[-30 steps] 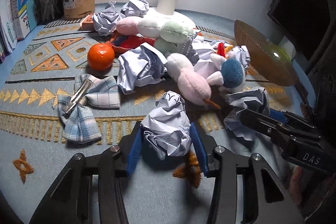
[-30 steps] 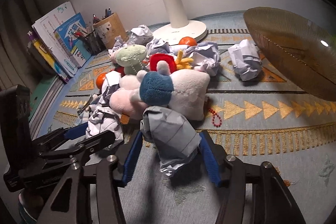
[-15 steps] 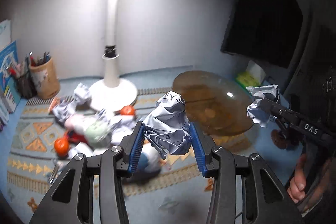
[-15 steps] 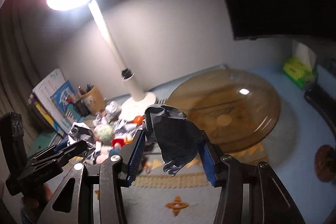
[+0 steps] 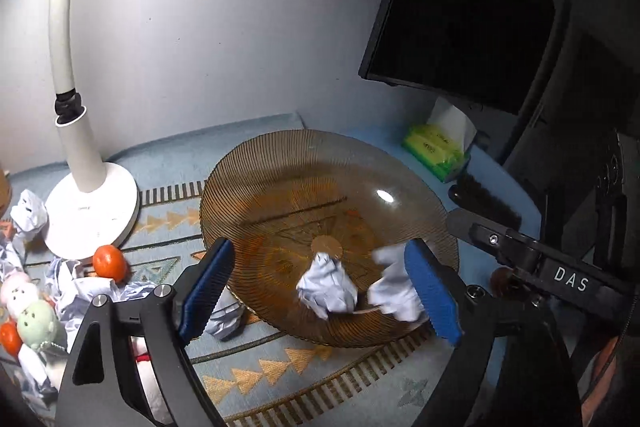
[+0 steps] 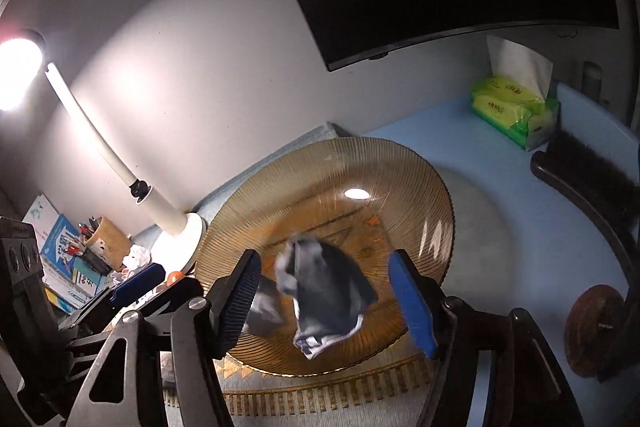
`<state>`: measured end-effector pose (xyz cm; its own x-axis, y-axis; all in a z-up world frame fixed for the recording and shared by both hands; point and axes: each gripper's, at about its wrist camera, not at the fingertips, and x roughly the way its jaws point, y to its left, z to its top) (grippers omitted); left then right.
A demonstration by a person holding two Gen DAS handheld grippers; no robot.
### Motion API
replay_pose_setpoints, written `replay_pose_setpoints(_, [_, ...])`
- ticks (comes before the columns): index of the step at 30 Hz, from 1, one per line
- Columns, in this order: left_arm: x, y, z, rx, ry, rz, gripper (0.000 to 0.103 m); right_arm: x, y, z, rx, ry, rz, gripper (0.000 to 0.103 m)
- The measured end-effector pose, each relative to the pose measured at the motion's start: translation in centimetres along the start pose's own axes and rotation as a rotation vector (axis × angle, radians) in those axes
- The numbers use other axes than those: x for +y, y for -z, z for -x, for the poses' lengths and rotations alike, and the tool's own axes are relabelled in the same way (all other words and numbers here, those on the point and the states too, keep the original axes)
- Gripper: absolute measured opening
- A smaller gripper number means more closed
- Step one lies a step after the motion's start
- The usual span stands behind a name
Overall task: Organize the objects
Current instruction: 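Carry both paper balls over the amber bowl and open both tools, then move both tools back over the rug toward the bow and plush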
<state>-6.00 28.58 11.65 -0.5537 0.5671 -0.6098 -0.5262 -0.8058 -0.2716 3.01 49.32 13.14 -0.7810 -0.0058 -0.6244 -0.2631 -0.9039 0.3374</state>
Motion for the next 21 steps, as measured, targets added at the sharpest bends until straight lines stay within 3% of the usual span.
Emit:
replay_pose_setpoints(4, [1.9, 0.6, 3.9, -0.059, 0.016, 0.064, 0.086, -0.1, 0.3, 2.2, -0.043, 0.005, 0.013, 0.065])
replay_pose_setpoints(7, [3.5, 1.6, 8.5, -0.130, -0.034, 0.094, 0.086, 1.2, 1.1, 3.7, -0.054, -0.028, 0.040, 0.065])
replay_pose_setpoints(12, [7.0, 3.8, 17.3, -0.225, -0.207, 0.125, 0.087, 6.3, 2.7, 5.7, -0.054, -0.140, 0.129, 0.065])
replay_pose_setpoints(15, [9.5, 5.8, 22.4, -0.279, -0.354, 0.158, 0.103, 10.6, 4.3, 6.4, -0.055, -0.233, 0.199, 0.066])
replay_pose_setpoints(17, [11.3, 7.7, 25.4, -0.318, -0.426, 0.185, 0.102, 13.5, 6.1, 6.1, -0.049, -0.279, 0.239, 0.068])
replay_pose_setpoints(21, [16.1, 11.9, 27.7, -0.298, -0.539, 0.272, 0.102, 17.8, 11.1, 3.2, 0.003, -0.329, 0.293, 0.068])
